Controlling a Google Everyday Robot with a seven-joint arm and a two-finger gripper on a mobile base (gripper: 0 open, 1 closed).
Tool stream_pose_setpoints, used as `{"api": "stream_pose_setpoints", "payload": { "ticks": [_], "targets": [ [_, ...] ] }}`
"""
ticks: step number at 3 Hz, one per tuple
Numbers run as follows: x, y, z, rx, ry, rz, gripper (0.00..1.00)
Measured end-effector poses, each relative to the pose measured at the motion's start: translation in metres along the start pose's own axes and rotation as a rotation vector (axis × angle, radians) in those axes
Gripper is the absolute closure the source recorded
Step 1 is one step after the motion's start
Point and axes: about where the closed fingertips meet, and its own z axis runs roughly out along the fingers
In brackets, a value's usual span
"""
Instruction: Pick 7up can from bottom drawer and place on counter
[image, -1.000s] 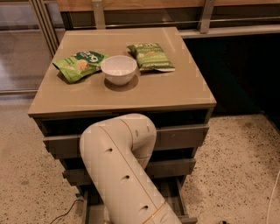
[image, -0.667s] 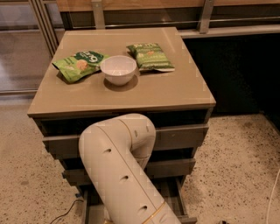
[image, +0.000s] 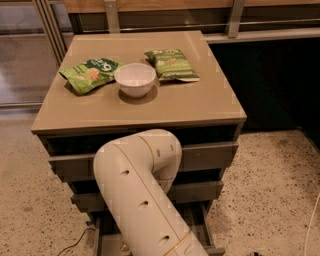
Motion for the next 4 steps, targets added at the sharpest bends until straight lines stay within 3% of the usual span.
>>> {"api": "stream_pose_setpoints", "payload": {
  "ticks": [1, 2, 3, 4],
  "targets": [
    [0.0086, -0.0152, 0.0041, 0.04, 0.017, 0.014, 0.25],
    [0.0113, -0.0216, 0.0075, 0.057, 0.02, 0.015, 0.17],
    [0.0114, -0.0218, 0.0076, 0.057, 0.02, 0.015, 0.0],
    [0.0114, -0.0217, 0.0077, 0.058, 0.02, 0.015, 0.0]
  ]
}}
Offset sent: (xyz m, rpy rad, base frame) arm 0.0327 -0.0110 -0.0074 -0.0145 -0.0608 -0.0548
